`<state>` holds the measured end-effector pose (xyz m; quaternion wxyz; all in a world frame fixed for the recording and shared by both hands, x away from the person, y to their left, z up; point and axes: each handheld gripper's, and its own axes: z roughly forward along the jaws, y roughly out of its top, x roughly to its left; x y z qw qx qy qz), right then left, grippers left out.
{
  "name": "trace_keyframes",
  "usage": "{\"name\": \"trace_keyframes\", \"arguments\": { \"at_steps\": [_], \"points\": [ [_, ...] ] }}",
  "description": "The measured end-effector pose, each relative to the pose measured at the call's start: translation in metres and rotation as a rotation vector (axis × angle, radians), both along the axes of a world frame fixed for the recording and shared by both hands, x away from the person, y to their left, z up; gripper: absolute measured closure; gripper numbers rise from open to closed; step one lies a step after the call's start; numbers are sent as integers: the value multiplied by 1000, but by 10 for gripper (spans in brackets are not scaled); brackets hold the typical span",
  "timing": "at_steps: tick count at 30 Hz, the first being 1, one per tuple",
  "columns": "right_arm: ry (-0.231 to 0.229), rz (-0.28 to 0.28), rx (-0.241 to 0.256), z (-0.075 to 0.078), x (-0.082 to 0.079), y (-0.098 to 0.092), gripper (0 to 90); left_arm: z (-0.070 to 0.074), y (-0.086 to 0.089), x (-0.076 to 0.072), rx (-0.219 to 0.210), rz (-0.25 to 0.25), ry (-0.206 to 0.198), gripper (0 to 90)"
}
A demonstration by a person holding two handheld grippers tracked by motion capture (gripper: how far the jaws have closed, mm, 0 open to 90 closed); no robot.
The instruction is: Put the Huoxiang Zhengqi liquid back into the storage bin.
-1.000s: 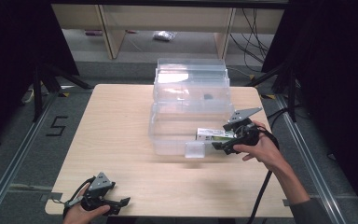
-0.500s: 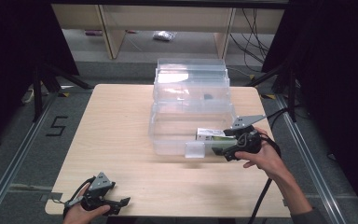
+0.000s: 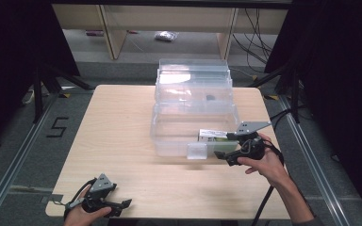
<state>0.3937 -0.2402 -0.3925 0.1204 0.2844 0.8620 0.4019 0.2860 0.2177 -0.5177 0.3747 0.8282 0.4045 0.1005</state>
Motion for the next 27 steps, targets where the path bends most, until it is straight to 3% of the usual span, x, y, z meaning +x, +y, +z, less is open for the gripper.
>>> {"name": "trace_keyframes", "arguments": {
  "at_steps": [2, 3, 6, 15, 16, 27],
  "points": [
    [3, 0, 1, -2, 0, 1, 173, 0, 0, 0, 2, -2, 0, 149],
    [14, -10, 8, -5, -4, 2, 173, 0, -1, -1, -20, 0, 3, 149],
    [-1, 11, 2, -8, -4, 3, 173, 0, 0, -1, -11, -6, 3, 149],
    [18, 1, 36, -18, -14, 2, 172, 1, 1, -1, 5, -19, 5, 149],
    [1, 6, 35, -19, -13, 2, 172, 1, 1, -1, 1, -14, 4, 149],
    [22, 2, 46, -32, -20, 2, 171, 1, 0, -2, -6, -6, -2, 149]
  ]
}}
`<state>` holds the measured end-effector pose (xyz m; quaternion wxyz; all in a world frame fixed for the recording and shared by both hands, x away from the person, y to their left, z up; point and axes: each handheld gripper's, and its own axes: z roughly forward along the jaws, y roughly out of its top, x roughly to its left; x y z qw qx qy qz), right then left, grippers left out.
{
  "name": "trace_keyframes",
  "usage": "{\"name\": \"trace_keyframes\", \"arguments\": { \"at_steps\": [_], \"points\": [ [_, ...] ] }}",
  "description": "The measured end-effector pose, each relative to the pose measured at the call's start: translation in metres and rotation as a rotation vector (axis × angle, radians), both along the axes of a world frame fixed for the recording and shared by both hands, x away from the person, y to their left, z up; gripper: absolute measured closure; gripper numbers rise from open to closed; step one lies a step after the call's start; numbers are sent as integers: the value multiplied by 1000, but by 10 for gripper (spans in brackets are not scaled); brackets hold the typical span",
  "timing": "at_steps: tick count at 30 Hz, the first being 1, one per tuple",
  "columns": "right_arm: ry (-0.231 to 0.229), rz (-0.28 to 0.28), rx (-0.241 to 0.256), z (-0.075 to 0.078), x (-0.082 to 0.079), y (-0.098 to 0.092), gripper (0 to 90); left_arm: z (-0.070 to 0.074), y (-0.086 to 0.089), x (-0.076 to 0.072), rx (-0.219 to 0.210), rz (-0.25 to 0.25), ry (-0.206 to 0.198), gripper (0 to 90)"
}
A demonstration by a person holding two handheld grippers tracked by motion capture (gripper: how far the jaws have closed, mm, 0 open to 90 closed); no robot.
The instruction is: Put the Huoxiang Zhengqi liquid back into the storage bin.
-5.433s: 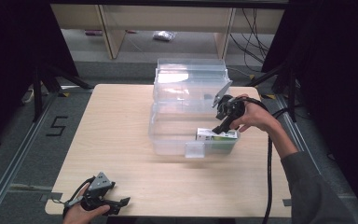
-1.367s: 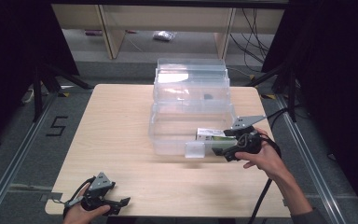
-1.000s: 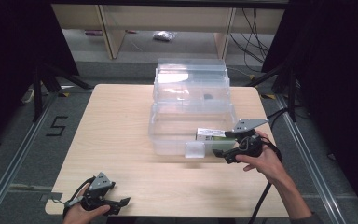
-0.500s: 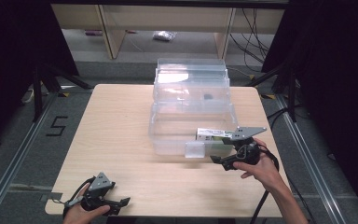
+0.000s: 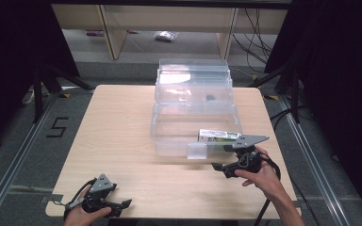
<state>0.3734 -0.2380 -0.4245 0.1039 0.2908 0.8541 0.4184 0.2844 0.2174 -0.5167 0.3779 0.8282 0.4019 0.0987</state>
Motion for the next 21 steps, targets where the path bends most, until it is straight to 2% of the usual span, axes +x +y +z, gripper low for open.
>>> {"name": "trace_keyframes", "arguments": {
  "at_steps": [1, 2, 3, 6, 9, 12, 13, 14, 16, 19, 20, 21],
  "points": [
    [2, -5, 5, -2, -1, 0, 171, -1, -1, 0, -19, 7, 1, 149],
    [7, 5, 3, -3, -1, 0, 171, 0, -1, 0, -18, 7, 2, 149],
    [0, -2, 2, -5, -1, 0, 171, 0, -1, 0, -17, 6, 1, 149],
    [19, -16, 11, -7, -5, -2, 172, 0, -1, -1, -16, 11, 0, 149],
    [-3, -9, 7, -12, -7, -3, 171, -1, -1, 0, -16, -1, -8, 149],
    [31, -25, 12, -16, -12, -3, 170, 0, -1, -1, -18, 11, -4, 149],
    [28, -13, 3, -17, -12, -4, 170, 0, -1, -1, -20, 11, -6, 149],
    [37, -27, 7, -18, -14, -4, 170, 0, -1, 0, -13, 4, 0, 149],
    [20, -19, -5, -23, -14, -7, 169, 0, -1, 0, -14, 3, 0, 149],
    [48, -47, 0, -27, -18, -8, 168, 0, -1, -1, -14, 6, -1, 149],
    [31, -33, -9, -29, -17, -10, 168, 0, -1, -1, -19, 13, -6, 149],
    [58, -59, 2, -30, -20, -9, 168, 0, -1, -1, -19, 11, -3, 149]
  ]
}}
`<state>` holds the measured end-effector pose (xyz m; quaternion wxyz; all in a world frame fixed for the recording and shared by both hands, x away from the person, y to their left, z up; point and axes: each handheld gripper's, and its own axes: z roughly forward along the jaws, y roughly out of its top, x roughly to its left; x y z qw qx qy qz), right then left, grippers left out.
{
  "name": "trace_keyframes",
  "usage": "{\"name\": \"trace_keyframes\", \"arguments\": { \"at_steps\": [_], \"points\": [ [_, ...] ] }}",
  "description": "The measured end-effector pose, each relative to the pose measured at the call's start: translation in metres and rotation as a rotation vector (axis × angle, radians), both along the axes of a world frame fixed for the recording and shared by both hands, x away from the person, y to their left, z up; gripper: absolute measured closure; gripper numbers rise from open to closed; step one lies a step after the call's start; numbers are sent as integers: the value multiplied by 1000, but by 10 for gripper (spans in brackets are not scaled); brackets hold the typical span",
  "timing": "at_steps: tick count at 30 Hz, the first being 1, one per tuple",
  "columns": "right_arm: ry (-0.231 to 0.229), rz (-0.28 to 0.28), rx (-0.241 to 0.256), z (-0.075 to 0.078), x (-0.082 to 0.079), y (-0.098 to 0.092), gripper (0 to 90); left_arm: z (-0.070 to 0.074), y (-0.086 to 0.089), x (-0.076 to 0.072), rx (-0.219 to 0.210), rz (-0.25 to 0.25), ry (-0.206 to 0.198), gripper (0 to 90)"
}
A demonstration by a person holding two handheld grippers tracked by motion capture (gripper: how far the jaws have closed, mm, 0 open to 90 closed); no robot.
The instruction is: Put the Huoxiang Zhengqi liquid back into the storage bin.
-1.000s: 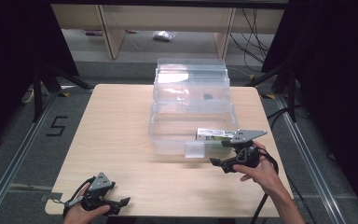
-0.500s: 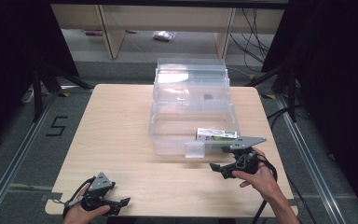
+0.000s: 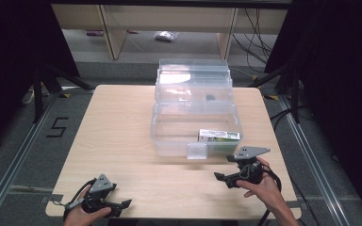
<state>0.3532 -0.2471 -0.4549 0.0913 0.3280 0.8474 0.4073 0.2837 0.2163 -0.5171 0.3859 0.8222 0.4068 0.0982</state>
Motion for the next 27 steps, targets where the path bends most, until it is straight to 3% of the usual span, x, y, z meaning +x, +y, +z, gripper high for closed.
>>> {"name": "trace_keyframes", "arguments": {
  "at_steps": [5, 6, 7, 9, 12, 13, 14, 15, 18, 19, 20, 25, 27],
  "points": [
    [-18, 13, -15, -5, -2, -4, 164, 0, 0, 0, 5, 0, -7, 149],
    [-14, 18, -14, -6, -2, -4, 164, 0, 0, 0, 0, 0, -2, 149],
    [20, -9, -7, -6, -6, -4, 164, 0, 0, 0, 0, 0, -4, 149],
    [-4, 12, -18, -7, -5, -5, 163, 0, 0, 0, 10, -5, -4, 149],
    [2, 12, -21, -9, -7, -7, 163, 0, 0, 0, 0, 1, -3, 149],
    [23, -5, -18, -10, -9, -6, 163, 0, 0, 0, -2, 2, -4, 149],
    [-3, 10, -31, -10, -8, -8, 163, 0, 0, 0, 0, 0, -4, 149],
    [21, -2, -29, -11, -10, -7, 163, 0, 0, 0, 6, 1, -2, 149],
    [7, 9, -37, -13, -11, -9, 163, 0, 0, 0, 7, 1, -7, 148],
    [35, -17, -32, -13, -14, -8, 163, 0, 0, 0, 4, 3, -7, 149],
    [7, 6, -44, -15, -12, -10, 163, 0, 0, 0, 1, 1, -4, 149],
    [47, -2, -54, -18, -19, -10, 164, 0, 0, 0, -3, 1, -6, 149],
    [41, 0, -56, -18, -21, -10, 164, 0, 0, 0, -1, 1, -5, 149]
  ]
}}
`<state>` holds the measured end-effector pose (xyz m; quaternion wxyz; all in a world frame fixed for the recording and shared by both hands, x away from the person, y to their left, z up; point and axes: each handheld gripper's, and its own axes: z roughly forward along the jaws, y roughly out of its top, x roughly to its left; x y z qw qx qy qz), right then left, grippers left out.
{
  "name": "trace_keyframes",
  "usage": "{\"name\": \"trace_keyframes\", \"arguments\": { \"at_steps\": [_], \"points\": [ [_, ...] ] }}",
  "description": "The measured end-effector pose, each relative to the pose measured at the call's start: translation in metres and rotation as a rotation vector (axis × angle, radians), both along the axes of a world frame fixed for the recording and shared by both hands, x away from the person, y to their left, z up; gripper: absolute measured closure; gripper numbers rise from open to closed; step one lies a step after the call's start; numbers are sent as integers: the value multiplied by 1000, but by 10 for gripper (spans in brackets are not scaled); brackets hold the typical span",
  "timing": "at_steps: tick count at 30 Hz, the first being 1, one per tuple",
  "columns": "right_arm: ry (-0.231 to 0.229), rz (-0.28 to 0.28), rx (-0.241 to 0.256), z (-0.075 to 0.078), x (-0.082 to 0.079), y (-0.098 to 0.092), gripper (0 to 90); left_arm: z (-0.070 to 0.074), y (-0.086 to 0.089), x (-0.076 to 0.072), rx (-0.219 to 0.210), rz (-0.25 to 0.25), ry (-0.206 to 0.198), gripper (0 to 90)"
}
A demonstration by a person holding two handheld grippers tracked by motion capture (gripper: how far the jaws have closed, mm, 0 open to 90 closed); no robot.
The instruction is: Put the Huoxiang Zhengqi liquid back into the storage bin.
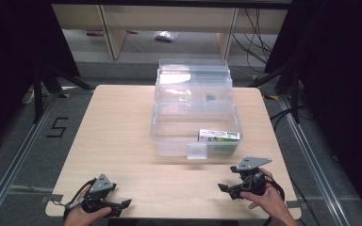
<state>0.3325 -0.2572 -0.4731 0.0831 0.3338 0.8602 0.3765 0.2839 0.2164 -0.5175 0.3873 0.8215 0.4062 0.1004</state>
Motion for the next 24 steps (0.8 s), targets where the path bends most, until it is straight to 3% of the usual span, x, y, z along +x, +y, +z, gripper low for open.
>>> {"name": "trace_keyframes", "arguments": {
  "at_steps": [1, 2, 7, 9, 10, 12, 13, 14, 16, 17, 19, 21, 22, 24],
  "points": [
    [13, -4, -5, 0, -2, 0, 164, 0, 0, 0, -1, 1, 2, 149],
    [-5, 5, -8, -1, -1, 0, 163, 0, 0, 0, -1, 2, 2, 149],
    [46, 1, -35, -7, -4, 0, 167, 1, 0, 0, 6, -6, 2, 149],
    [46, 11, -30, -7, -5, 1, 165, 0, 0, 0, 6, -3, -2, 149],
    [25, 7, -24, -9, -6, 2, 165, 1, 0, 0, 5, -1, -2, 149],
    [40, 16, -41, -7, -7, 1, 165, 0, 0, 0, 0, -1, 1, 149],
    [24, -2, -32, -9, -8, 1, 165, 0, 0, 0, 0, -1, 1, 149],
    [53, -16, -34, -8, -10, 1, 165, 0, 0, 0, 1, -2, 0, 149],
    [19, 3, -38, -10, -9, -1, 165, 1, 0, 0, 7, -6, 2, 149],
    [44, 8, -53, -9, -10, -2, 165, 0, 0, 0, 4, -1, -1, 149],
    [51, -14, -44, -10, -12, -1, 165, 0, 0, 0, 0, -1, 2, 149],
    [29, -14, -54, -13, -13, 0, 165, 0, 0, 0, 1, -1, 2, 149],
    [54, -15, -65, -10, -14, -1, 165, 1, 0, 0, 7, -1, 8, 149],
    [35, -8, -60, -12, -13, 0, 165, 2, 2, 0, 26, -17, 11, 149]
  ]
}}
